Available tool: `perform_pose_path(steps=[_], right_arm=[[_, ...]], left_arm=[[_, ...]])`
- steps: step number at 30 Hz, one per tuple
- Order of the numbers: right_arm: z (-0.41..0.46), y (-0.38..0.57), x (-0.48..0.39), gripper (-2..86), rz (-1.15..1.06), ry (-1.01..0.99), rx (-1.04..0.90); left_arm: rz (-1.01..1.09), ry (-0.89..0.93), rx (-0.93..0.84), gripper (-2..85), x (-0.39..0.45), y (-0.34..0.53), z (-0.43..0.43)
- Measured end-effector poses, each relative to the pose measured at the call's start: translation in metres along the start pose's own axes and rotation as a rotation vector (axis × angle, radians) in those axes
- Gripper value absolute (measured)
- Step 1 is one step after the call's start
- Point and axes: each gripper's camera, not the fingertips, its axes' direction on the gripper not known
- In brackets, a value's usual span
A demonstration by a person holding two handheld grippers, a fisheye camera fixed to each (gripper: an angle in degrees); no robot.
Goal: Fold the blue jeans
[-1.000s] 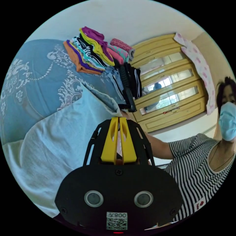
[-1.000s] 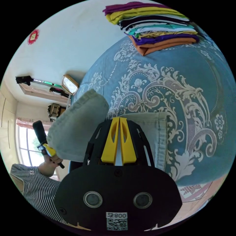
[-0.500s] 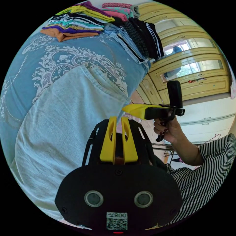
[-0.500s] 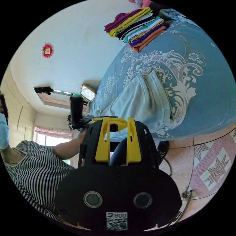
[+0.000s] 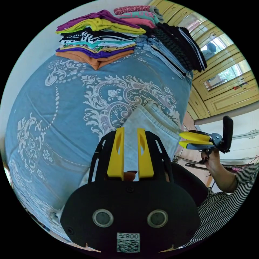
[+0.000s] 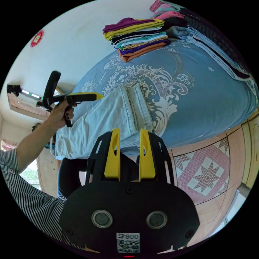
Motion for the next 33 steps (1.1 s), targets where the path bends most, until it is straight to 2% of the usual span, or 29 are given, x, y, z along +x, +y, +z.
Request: perform_pose_path(steps=[7, 12, 16, 20, 26, 33], right_arm=[[-0.005, -0.01, -0.012, 5.8, -0.051, 0.132, -0.057], [-0.033, -0.014, -0.012, 3.9, -0.09, 0.059, -0.041], [-0.084, -0.009, -0.022, 3.0, -0.17, -0.086, 0.046], [-0.118, 0.0, -0.017, 2.7, -0.176, -0.074, 0.098], [-0.095, -0.009, 0.014, 2.4, -0.065, -0.086, 0.026], [-0.099, -0.023, 0.011, 2.3, -0.047, -0.081, 0.024]], left_arm=[[0.069, -0.045, -0.132, 3.0, 0.019, -0.036, -0.002], [0.104, -0.065, -0.036, 0.8, 0.036, -0.031, -0.04], [0.114, -0.028, 0.082, 0.5, 0.046, -0.018, -0.08], [0.134, 0.006, 0.167, 0.3, 0.055, -0.019, -0.103], [0.142, -0.06, 0.006, 0.2, 0.054, -0.042, -0.056], [0.121, -0.059, -0.01, 0.2, 0.035, -0.041, -0.036]])
